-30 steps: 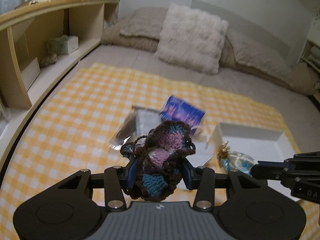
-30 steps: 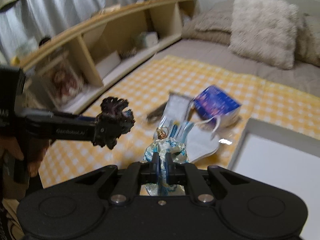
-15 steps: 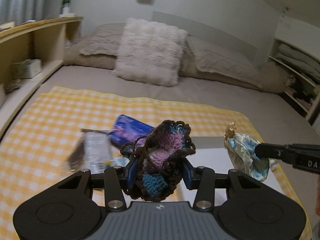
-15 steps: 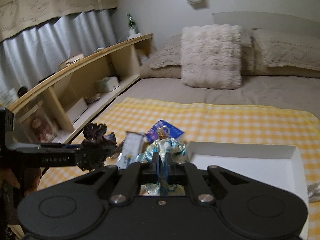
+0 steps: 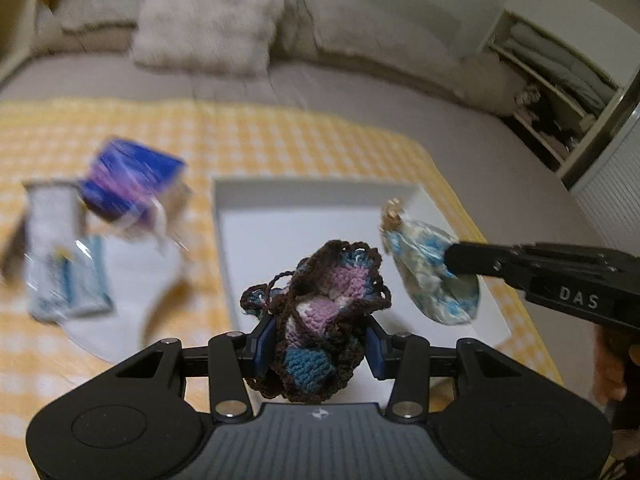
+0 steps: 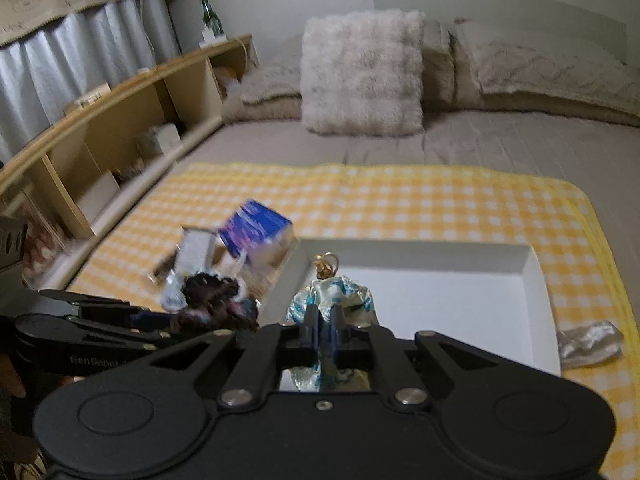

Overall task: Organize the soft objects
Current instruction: 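Carry both pouches into the white tray and open both tools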

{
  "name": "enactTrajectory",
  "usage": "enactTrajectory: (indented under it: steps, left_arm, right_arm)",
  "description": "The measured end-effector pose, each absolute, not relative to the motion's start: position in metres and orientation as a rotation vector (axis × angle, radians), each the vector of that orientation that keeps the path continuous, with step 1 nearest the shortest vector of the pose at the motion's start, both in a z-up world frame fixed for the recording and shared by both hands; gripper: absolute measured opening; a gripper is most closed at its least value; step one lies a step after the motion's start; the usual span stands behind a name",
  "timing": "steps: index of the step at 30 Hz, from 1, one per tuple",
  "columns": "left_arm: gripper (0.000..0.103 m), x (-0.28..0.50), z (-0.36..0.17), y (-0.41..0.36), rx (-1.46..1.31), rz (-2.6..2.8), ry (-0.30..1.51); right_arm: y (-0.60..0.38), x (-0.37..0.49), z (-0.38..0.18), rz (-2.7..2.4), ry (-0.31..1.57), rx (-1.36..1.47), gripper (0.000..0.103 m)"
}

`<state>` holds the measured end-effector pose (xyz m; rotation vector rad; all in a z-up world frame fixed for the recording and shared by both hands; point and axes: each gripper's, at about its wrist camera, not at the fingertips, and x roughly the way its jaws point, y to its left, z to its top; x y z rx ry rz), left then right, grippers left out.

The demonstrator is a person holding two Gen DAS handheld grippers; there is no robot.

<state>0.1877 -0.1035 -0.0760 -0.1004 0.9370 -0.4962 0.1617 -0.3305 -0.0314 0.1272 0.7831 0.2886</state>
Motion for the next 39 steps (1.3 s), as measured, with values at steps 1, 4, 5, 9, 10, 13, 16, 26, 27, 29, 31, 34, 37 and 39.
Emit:
enactTrajectory:
  steps: [1, 4, 5, 9, 10, 13, 16, 26, 27, 29, 31, 34, 37, 39]
  left_arm:
    - [0.046, 0.189, -0.082, -0.108, -0.106, -0.508, 0.960]
    - [0.047, 0.191, -0.101, -0.123, -0.123, -0.548, 1.030]
    - [0.047, 0.192, -0.106, -0.126, -0.129, -0.558, 1.050]
    - [0.047, 0.194, -0.126, -0.146, -0.027, -0.543, 1.097]
    - [0.047, 0.195, -0.131, -0.150, 0.024, -0.531, 1.095]
    - [0.047, 0.197, -0.144, -0.156, 0.137, -0.499, 1.091]
    - [0.047, 0.200, -0.152, -0.157, 0.197, -0.495, 1.098]
    - [0.049, 0.202, -0.155, -0.157, 0.207, -0.513, 1.107]
    - [0.049, 0.203, -0.156, -0.157, 0.210, -0.513, 1.107]
    - [0.049, 0.203, -0.157, -0.158, 0.218, -0.513, 1.104]
    - [0.050, 0.202, -0.157, -0.159, 0.228, -0.516, 1.100]
    - [0.055, 0.198, -0.157, -0.160, 0.238, -0.529, 1.095]
    - [0.066, 0.195, -0.155, -0.160, 0.236, -0.544, 1.091]
    - [0.075, 0.194, -0.153, -0.159, 0.231, -0.551, 1.087]
  right_arm:
    - [-0.333, 0.162, -0.035, 0.284, 0.797, 0.118, 0.006]
    - [-0.339, 0.164, -0.045, 0.272, 0.832, 0.098, 0.006]
    - [-0.342, 0.165, -0.048, 0.267, 0.844, 0.091, 0.006]
    - [-0.349, 0.167, -0.062, 0.252, 0.895, 0.058, 0.006]
    - [-0.350, 0.168, -0.065, 0.248, 0.911, 0.047, 0.006]
    - [-0.352, 0.170, -0.078, 0.239, 0.957, 0.014, 0.006]
    - [-0.348, 0.172, -0.089, 0.256, 0.998, -0.014, 0.006]
    - [-0.323, 0.177, -0.105, 0.356, 1.076, -0.007, 0.007]
    - [-0.321, 0.178, -0.107, 0.359, 1.086, -0.002, 0.007]
    - [-0.319, 0.179, -0.111, 0.362, 1.104, 0.007, 0.008]
    - [-0.316, 0.180, -0.116, 0.360, 1.120, 0.010, 0.009]
    - [-0.316, 0.182, -0.123, 0.360, 1.144, 0.040, 0.010]
    - [-0.321, 0.185, -0.124, 0.372, 1.171, 0.128, 0.024]
    - [-0.324, 0.183, -0.117, 0.380, 1.149, 0.168, 0.035]
